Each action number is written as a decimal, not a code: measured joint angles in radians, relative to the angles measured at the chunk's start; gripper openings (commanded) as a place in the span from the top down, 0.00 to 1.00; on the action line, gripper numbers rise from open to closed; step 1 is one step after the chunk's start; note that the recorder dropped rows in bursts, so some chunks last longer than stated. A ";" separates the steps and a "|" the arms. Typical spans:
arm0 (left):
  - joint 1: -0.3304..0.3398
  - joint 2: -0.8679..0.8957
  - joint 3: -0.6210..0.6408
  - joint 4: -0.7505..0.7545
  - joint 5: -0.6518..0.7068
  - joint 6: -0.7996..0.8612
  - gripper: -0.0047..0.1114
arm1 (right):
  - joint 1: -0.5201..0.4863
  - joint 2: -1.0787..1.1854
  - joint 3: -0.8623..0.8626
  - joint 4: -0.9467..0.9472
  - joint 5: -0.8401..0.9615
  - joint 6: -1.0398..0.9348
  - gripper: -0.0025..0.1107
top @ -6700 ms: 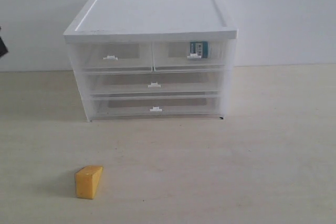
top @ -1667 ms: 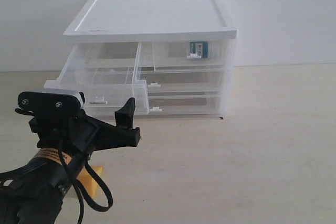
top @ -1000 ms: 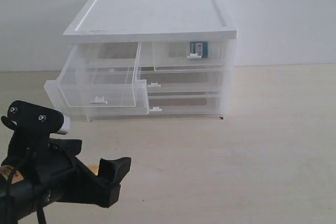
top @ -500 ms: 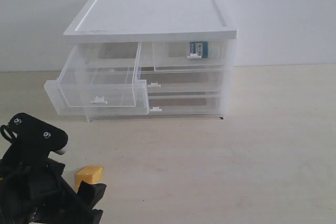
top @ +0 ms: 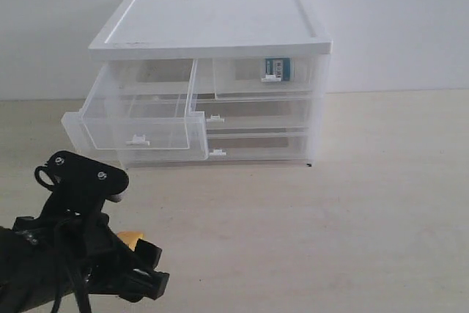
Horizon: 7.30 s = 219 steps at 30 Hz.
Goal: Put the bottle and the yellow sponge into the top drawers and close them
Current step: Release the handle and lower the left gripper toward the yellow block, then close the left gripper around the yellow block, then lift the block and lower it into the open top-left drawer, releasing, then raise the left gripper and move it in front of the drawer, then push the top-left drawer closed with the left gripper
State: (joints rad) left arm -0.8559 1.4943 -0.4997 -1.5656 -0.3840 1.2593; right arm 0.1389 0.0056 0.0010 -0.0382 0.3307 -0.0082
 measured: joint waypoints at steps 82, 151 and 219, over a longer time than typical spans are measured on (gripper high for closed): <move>0.157 -0.256 -0.020 0.580 0.751 -0.181 0.92 | 0.000 0.000 0.000 0.000 0.000 0.000 0.98; 0.474 0.103 -0.534 1.008 0.530 -0.630 0.87 | 0.000 0.000 0.000 0.000 0.000 0.000 0.98; 0.408 -0.005 -0.458 1.347 0.786 -1.094 0.92 | 0.000 0.000 0.000 0.000 0.000 0.000 0.98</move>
State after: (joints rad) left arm -0.4481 1.4898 -0.9579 -0.2188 0.4020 0.1650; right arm 0.1389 0.0056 0.0010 -0.0382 0.3307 -0.0082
